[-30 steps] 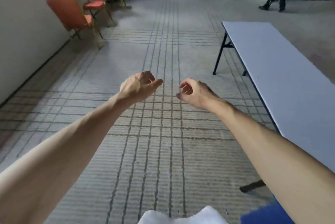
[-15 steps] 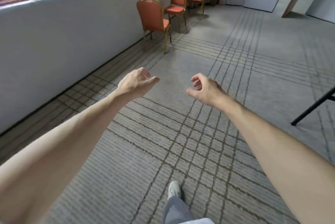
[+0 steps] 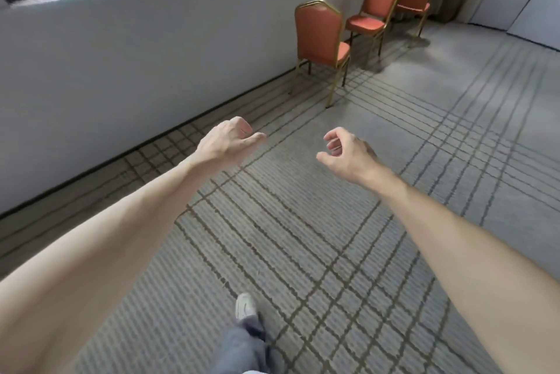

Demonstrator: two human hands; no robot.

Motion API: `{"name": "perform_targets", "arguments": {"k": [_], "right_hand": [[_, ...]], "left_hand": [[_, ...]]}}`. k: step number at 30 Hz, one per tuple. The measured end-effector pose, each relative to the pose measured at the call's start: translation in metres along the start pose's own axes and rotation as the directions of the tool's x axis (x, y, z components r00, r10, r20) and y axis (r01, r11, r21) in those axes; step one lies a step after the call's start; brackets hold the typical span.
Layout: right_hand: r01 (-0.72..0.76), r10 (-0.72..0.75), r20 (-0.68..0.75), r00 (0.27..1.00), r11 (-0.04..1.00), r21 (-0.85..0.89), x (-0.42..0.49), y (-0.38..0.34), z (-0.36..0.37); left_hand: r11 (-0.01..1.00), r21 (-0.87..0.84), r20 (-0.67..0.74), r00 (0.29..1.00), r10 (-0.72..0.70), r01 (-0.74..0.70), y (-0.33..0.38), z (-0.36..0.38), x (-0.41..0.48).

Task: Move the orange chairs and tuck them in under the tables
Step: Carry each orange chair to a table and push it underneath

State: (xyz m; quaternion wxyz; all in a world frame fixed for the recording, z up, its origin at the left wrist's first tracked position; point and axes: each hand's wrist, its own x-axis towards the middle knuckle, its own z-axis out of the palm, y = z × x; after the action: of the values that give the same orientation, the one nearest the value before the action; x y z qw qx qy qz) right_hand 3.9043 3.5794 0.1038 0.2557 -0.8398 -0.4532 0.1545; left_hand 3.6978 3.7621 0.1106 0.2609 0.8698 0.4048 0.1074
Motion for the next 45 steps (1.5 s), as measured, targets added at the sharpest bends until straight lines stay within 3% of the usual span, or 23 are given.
{"name": "perform_targets", "arguments": {"k": [10, 19, 31, 39, 45], "right_hand": [[-0.070, 0.070, -0.010, 0.998, 0.992, -0.105, 0.290, 0.035, -0.020], [-0.125, 0.120, -0.062, 0.991, 0.989, -0.079, 0.517, 0.058, -0.039], [-0.120, 0.121, -0.070, 0.990, 0.993, 0.012, 0.860, 0.108, -0.068], [-0.099, 0.095, -0.099, 0.991, 0.995, -0.032, 1.037, 0.136, -0.106], [-0.170, 0.160, -0.126, 0.979, 0.982, -0.079, 1.184, 0.172, -0.111]], "left_hand": [[0.995, -0.093, 0.040, 0.998, 0.045, -0.041, -0.013, 0.007, 0.304], [0.993, -0.103, -0.007, 0.998, 0.060, -0.061, -0.009, 0.008, 0.534], [0.999, -0.036, 0.097, 0.995, 0.021, -0.017, 0.014, 0.010, 0.862], [0.995, -0.066, 0.073, 0.995, 0.073, -0.069, 0.030, 0.020, 1.071], [0.981, -0.102, 0.115, 0.977, 0.178, -0.166, 0.037, 0.049, 1.236]]}}
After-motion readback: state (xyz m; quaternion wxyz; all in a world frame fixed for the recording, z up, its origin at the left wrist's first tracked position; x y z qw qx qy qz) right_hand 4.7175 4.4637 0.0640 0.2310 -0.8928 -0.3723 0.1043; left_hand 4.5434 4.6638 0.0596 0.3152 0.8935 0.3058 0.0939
